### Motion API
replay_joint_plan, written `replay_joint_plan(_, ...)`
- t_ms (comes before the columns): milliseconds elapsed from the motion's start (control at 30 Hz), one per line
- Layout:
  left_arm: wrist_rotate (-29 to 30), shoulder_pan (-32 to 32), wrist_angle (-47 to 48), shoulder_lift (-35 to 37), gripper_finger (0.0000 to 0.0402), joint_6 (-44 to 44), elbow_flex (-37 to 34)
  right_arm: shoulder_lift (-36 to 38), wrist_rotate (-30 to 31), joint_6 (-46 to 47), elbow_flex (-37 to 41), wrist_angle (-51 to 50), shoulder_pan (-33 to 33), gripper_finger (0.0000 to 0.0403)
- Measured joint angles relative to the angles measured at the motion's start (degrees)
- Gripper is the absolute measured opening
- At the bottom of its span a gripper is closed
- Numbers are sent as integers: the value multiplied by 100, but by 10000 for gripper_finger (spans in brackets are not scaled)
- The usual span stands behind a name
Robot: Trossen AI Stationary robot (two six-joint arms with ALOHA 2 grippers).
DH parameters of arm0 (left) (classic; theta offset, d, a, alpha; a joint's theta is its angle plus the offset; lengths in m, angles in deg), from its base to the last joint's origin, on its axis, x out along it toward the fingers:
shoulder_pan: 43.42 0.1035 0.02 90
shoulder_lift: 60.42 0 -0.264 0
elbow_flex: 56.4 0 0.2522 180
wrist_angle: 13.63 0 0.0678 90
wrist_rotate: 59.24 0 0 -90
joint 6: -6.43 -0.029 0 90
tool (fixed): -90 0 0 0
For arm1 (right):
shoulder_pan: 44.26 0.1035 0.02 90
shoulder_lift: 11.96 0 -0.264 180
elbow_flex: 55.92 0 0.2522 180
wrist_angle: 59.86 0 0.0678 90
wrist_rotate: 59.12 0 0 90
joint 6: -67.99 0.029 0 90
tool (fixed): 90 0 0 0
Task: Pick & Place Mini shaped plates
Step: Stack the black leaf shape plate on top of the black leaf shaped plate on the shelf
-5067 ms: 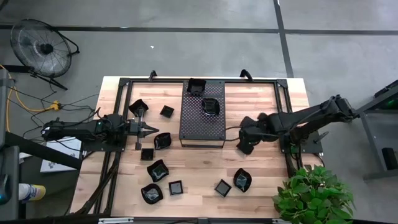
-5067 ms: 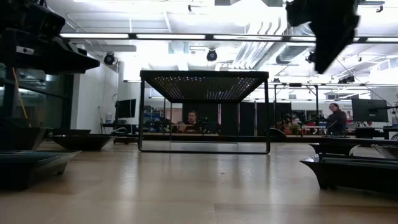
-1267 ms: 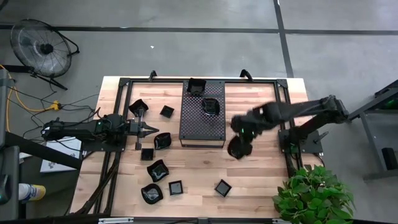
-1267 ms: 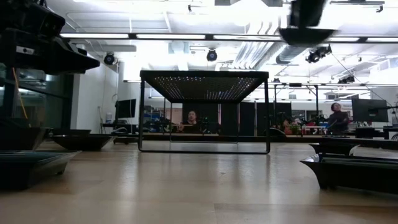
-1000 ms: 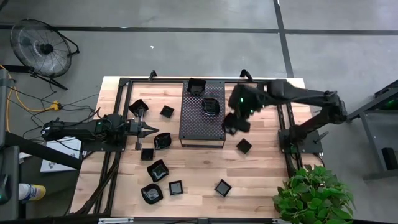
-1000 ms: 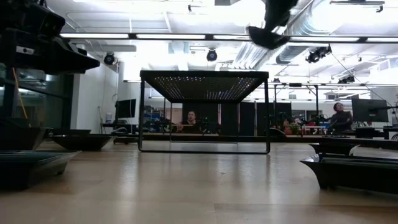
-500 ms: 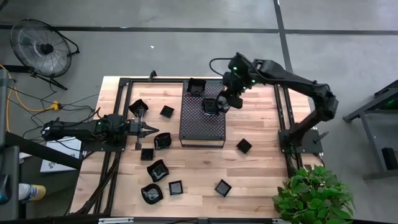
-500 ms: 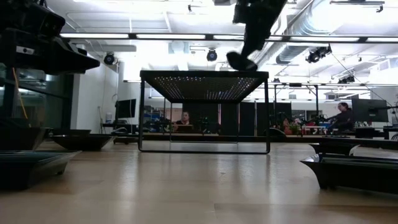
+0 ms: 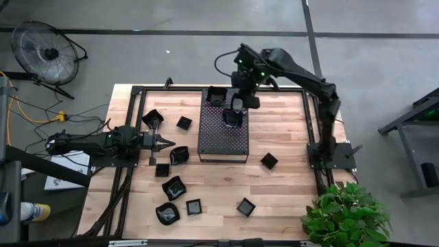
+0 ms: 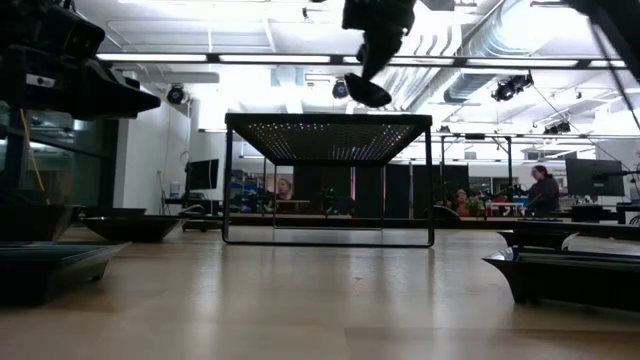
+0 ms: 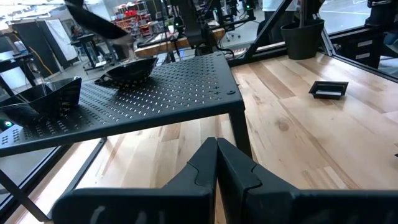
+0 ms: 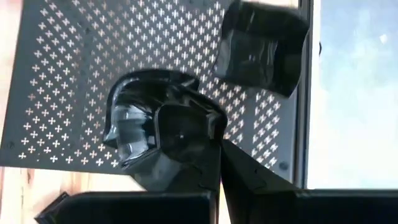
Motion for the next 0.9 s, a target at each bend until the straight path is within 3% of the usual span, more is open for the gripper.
replay_joint_plan(100,0,-2,0,0,1,1,-1,-482,-174,-159,-719,-267,-9,0)
replay_joint_plan(367,0,0,0,-1,1,-1,0,-506,-284,-163,61,-201,-59,0)
replay_joint_plan(900,0,-1,0,0,1,0,0,-506,-537,-31,103,-4,-66,0)
